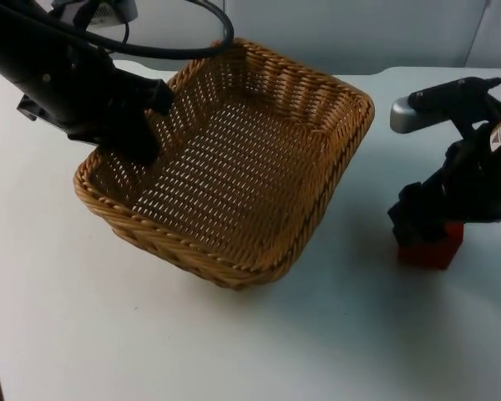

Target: Pick up the basket with the left hand and place the cube into the basket with the right hand.

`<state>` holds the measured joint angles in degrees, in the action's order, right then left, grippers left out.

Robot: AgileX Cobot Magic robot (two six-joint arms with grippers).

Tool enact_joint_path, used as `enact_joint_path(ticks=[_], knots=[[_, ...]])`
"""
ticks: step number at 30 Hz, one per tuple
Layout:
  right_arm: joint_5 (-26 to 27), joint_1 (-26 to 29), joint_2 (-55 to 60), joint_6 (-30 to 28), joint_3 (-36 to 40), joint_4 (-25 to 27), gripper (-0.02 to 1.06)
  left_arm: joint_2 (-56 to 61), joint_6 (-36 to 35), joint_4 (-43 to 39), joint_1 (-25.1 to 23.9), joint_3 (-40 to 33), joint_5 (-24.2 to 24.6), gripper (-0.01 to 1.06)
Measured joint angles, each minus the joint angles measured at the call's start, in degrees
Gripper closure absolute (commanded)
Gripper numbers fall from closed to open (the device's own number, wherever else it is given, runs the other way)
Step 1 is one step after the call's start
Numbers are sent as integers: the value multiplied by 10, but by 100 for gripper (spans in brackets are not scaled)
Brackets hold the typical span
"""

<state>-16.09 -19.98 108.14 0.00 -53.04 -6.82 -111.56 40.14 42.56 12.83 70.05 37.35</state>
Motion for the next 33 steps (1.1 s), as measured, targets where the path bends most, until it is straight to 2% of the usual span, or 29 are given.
enact_joint_path(ticks=[4, 6, 7, 11, 14, 16, 17, 18, 20, 21, 22, 24, 26, 28, 30, 31, 33], knots=[[-39, 1, -10, 7, -51, -31, 89, 0, 0, 0, 0, 0, 2, 105], [-103, 12, -18, 59, -122, -98, 89, 0, 0, 0, 0, 0, 3, 105], [-103, 12, -18, 59, -122, -98, 89, 0, 0, 0, 0, 0, 3, 105], [-230, 18, -19, 143, -243, -225, 89, 0, 0, 0, 0, 0, 6, 105], [-267, 18, -19, 148, -296, -228, 89, 0, 0, 0, 0, 0, 6, 105], [-278, 16, -20, 128, -340, -178, 89, 0, 0, 0, 0, 0, 6, 105], [-278, 12, -21, 106, -356, -130, 89, 0, 0, 0, 0, 0, 6, 105], [-278, 12, -21, 106, -356, -130, 89, 0, 0, 0, 0, 0, 6, 105], [-265, -1, -24, 43, -369, -2, 89, 0, 0, 0, 0, 0, 6, 105], [-260, -12, -22, -27, -371, 92, 89, 0, 1, 0, 0, 0, 6, 105], [-260, -12, -22, -27, -371, 92, 89, 0, 1, 0, 0, 0, 6, 105], [-263, -32, -13, -116, -372, 215, 89, 0, 1, 0, 0, 0, 6, 105], [-269, -53, 2, -165, -372, 286, 89, 0, 1, 0, 0, 0, 6, 105], [-269, -72, 23, -191, -372, 316, 89, 0, 1, 0, 0, 0, 6, 105], [-269, -80, 33, -196, -372, 320, 87, 0, 1, 0, 0, 0, 6, 105], [-269, -85, 45, -200, -372, 323, 83, 0, 1, 0, 0, 0, 6, 105], [-270, -88, 55, -201, -372, 324, 63, 0, 1, 0, 0, 0, 6, 105]])
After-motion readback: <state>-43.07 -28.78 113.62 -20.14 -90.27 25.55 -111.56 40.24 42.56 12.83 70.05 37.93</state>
